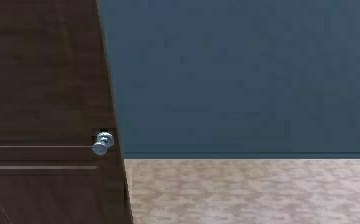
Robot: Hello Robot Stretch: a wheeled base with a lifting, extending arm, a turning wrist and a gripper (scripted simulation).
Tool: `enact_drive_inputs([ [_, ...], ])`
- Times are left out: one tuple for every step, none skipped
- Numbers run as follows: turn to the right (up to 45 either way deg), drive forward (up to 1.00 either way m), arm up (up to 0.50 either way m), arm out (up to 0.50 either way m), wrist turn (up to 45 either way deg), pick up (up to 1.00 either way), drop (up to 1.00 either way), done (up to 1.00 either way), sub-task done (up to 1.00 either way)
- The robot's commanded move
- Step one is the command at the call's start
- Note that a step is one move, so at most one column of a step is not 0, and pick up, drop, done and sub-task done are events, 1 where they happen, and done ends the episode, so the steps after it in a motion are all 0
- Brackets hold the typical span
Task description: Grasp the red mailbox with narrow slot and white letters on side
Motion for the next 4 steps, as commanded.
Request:
enact_drive_inputs([
  [0.0,0.00,0.00,0.00,45.0,0.00,0.00,0.00,0.00],
  [0.0,0.00,0.00,0.00,45.0,0.00,0.00,0.00,0.00],
  [0.0,0.00,0.00,0.00,45.0,0.00,0.00,0.00,0.00],
  [0.0,0.00,0.00,0.00,45.0,0.00,0.00,0.00,0.00],
])
